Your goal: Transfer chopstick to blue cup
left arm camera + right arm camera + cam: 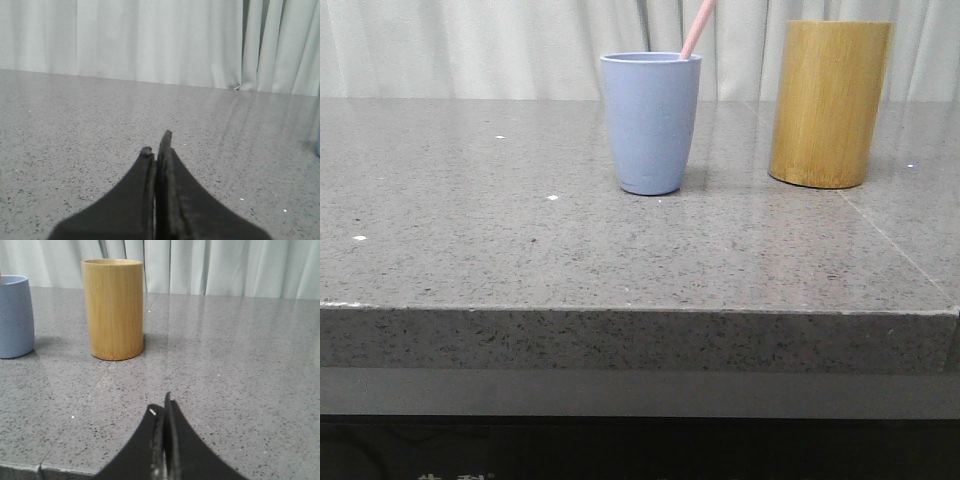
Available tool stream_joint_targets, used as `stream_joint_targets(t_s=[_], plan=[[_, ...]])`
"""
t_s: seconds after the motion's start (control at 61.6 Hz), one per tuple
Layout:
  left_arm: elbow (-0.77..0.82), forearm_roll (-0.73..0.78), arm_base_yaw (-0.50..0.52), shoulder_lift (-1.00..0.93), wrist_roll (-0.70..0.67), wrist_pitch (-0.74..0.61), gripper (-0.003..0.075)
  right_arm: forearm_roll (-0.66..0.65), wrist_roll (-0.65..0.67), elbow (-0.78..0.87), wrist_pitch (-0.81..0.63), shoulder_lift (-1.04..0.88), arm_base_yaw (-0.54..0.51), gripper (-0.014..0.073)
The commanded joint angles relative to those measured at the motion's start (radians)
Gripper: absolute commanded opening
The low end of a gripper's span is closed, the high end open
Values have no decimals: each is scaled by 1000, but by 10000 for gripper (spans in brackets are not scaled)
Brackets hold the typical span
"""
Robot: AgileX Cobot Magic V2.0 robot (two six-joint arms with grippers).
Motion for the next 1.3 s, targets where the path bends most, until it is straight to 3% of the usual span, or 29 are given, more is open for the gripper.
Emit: stream_joint_targets(t_s=[0.0, 0.633, 0.909, 1.282], plan=[[13, -9, 2, -23, -5, -82, -19, -6, -4, 1, -121, -27, -8, -66], [13, -9, 2, -23, -5, -82, -19, -8, -4, 2, -125, -26, -8, -66], [13, -9, 2, -23, -5, -82, -19, -26, 94, 2, -151, -26, -8, -66], [13, -9, 2, -23, -5, -82, -19, -72, 97, 2, -148, -26, -8, -66]])
